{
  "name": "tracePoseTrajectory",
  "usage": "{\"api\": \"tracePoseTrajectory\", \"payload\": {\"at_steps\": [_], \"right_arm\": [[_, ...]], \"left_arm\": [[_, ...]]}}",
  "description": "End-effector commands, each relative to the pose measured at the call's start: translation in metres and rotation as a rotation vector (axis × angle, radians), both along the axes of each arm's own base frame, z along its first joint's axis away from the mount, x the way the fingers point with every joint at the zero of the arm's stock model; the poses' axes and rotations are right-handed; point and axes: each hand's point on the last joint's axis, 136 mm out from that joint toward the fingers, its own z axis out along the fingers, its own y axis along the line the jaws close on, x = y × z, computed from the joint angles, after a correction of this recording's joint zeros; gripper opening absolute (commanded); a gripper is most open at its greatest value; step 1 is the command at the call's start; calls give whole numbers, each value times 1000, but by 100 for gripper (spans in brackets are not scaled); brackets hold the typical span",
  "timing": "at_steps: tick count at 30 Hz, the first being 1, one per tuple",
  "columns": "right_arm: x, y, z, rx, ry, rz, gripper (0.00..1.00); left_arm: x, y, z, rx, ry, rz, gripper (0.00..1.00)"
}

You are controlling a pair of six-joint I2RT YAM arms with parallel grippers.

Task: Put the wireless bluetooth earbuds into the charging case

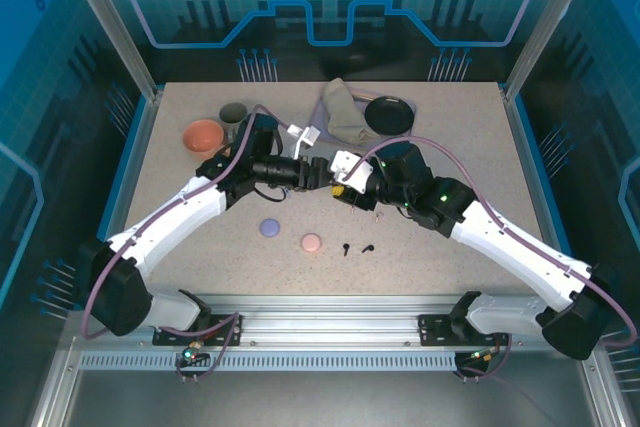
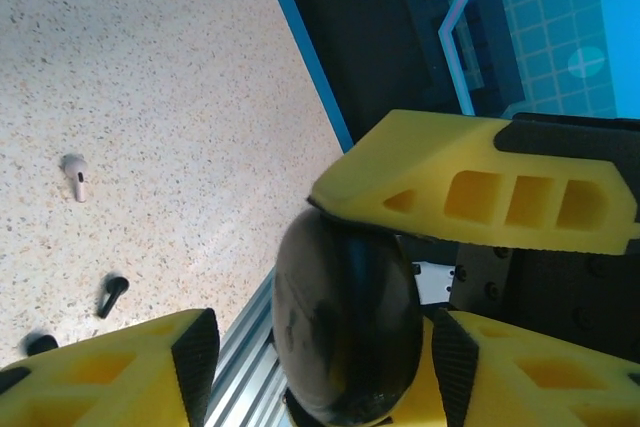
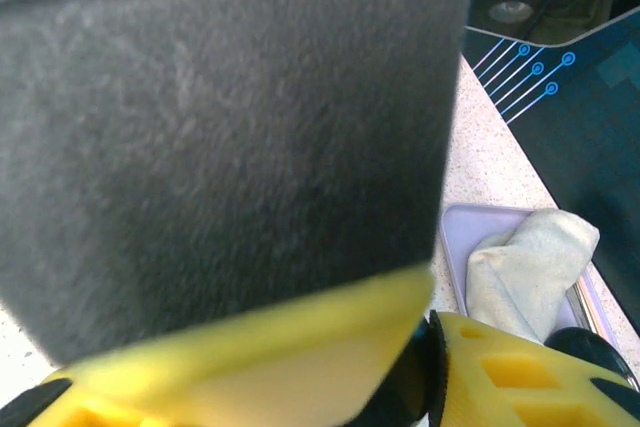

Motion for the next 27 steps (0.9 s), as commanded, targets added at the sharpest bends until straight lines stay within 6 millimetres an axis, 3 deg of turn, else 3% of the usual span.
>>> {"api": "tracePoseTrajectory", "payload": {"at_steps": [1, 11, 19, 22, 27], "right_arm": [[6, 6, 8, 30, -14, -8, 43], [9, 2, 6, 39, 35, -29, 48], [-18, -17, 20, 133, 179, 57, 100], [-27, -29, 33, 200, 205, 92, 100], [-33, -46, 61, 331, 242, 130, 100]], "left_arm": [[-5, -10, 19, -44, -21, -46, 53], [-6, -8, 21, -28, -60, -46, 12], [10, 6, 27, 58, -316, 35, 0], [13, 9, 33, 74, -448, 26, 0], [0, 9, 44, 86, -708, -88, 0]]}}
